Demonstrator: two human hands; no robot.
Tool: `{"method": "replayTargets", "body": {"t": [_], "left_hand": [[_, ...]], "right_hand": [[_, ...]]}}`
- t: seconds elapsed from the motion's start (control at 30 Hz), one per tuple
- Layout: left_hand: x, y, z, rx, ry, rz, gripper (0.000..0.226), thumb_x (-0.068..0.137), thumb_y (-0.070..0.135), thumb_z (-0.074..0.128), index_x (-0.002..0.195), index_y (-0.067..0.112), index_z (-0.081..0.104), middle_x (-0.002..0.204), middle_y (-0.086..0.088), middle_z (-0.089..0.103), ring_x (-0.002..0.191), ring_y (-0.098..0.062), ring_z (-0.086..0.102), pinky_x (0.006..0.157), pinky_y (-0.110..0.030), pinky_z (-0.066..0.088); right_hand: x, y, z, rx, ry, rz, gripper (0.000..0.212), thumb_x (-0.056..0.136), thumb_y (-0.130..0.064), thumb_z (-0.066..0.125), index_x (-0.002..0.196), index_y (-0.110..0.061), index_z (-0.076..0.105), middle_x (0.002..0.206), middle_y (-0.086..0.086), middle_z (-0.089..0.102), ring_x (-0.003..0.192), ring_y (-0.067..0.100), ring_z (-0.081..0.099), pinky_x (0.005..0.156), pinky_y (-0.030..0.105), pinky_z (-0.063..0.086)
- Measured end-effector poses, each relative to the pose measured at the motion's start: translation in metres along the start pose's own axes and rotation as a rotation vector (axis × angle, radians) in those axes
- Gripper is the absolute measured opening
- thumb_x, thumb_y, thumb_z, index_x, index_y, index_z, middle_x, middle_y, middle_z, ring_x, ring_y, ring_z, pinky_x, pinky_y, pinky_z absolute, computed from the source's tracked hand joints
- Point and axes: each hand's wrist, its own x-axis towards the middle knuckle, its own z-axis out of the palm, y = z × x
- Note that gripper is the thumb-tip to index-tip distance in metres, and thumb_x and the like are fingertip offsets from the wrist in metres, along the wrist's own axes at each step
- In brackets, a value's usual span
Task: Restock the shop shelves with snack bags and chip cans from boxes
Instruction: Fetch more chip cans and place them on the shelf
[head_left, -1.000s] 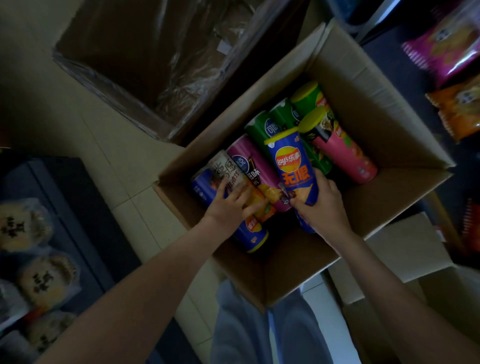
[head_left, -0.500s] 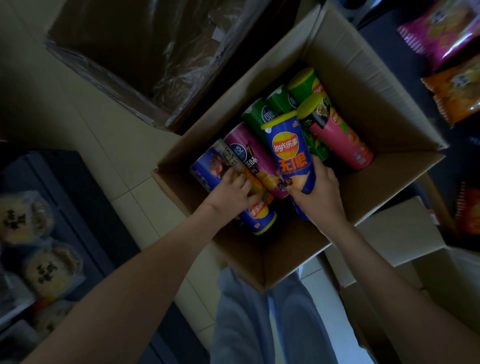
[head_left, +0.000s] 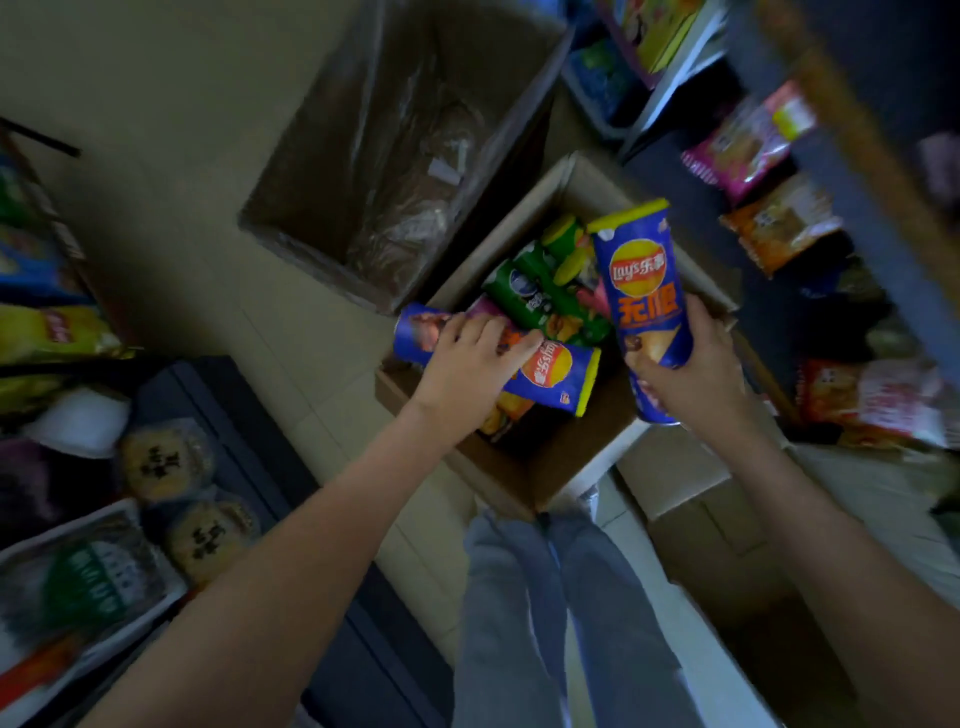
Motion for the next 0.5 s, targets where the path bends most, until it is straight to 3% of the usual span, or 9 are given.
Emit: {"method": "replayTargets", "body": {"t": [0.13,0.2,0.27,0.33,0.4,0.5], "left_hand": [[-0.007,0.032,-0.09,-0.263,0.085,-0.224,0.088,0.058,0.027,0.085,0.138,0.015,0.05,0.112,-0.025,0.056,0.117,-0.046,0.052,0.108,-0.069,0.021],[-0.01,0.053,-0.137,-0.452,0.1,-0.286,0.086,0.066,0.028,0.081,0.143,0.017,0.044,0.115,-0.017,0.05,0.115,-0.04,0.052,0.109,-0.055,0.033],[-0.014,0.078,-0.186,-0.659,0.105,-0.293,0.085,0.071,0.026,0.079,0.145,0.022,0.038,0.113,-0.004,0.04,0.104,-0.027,0.055,0.09,-0.028,0.043],[-0.016,0.103,-0.231,-0.775,0.129,-0.252,0.085,0.073,0.026,0.08,0.145,0.025,0.036,0.112,-0.001,0.038,0.099,-0.021,0.057,0.082,-0.02,0.041],[-0.018,0.13,-0.268,-0.864,0.169,-0.199,0.085,0.071,0.028,0.082,0.144,0.025,0.038,0.116,-0.003,0.044,0.102,-0.02,0.057,0.087,-0.02,0.042],[-0.022,0.178,-0.32,-1.015,0.205,-0.097,0.08,0.065,0.033,0.083,0.135,0.031,0.043,0.118,0.001,0.058,0.104,-0.015,0.061,0.092,-0.032,0.05]], "right_hand": [[-0.057,-0.041,-0.073,0.092,0.092,-0.001,0.079,0.078,-0.023,0.078,0.146,-0.02,0.036,0.136,0.012,0.046,0.126,0.026,0.045,0.1,0.037,0.037],[-0.087,-0.058,-0.109,0.141,0.144,-0.01,0.078,0.076,-0.028,0.079,0.143,-0.02,0.039,0.134,0.011,0.049,0.123,0.026,0.048,0.101,0.04,0.041],[-0.118,-0.072,-0.142,0.21,0.189,0.015,0.078,0.077,-0.027,0.079,0.143,-0.02,0.04,0.136,0.007,0.05,0.123,0.024,0.05,0.102,0.041,0.042],[-0.149,-0.083,-0.174,0.279,0.242,0.021,0.08,0.074,-0.035,0.08,0.142,-0.024,0.041,0.135,0.003,0.053,0.119,0.021,0.054,0.1,0.042,0.045],[-0.179,-0.09,-0.207,0.347,0.307,0.005,0.081,0.07,-0.042,0.079,0.14,-0.028,0.042,0.131,0.0,0.056,0.115,0.017,0.057,0.096,0.042,0.049],[-0.228,-0.094,-0.256,0.474,0.42,-0.028,0.072,0.076,-0.03,0.08,0.138,-0.022,0.045,0.121,-0.006,0.061,0.096,-0.008,0.059,0.08,0.017,0.051]]}}
